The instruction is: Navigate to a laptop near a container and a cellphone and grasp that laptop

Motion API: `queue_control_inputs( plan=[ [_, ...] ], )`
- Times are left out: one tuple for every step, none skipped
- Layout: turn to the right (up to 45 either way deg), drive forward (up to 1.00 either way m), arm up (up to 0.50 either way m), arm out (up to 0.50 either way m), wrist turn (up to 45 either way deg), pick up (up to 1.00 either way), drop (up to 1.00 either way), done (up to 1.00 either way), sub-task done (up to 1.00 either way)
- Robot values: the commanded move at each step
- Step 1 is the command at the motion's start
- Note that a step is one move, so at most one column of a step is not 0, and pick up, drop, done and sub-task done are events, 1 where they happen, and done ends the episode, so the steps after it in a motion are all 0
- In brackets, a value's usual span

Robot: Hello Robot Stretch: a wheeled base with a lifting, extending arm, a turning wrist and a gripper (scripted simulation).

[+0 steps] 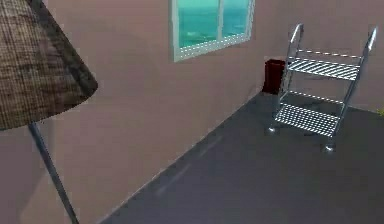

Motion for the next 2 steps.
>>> queue_control_inputs(
  plan=[
    [45.0, 0.00, 0.00, 0.00, 0.0, 0.00, 0.00, 0.00, 0.00],
    [6.0, 0.00, 0.00, 0.00, 0.0, 0.00, 0.00, 0.00, 0.00]
  ],
)
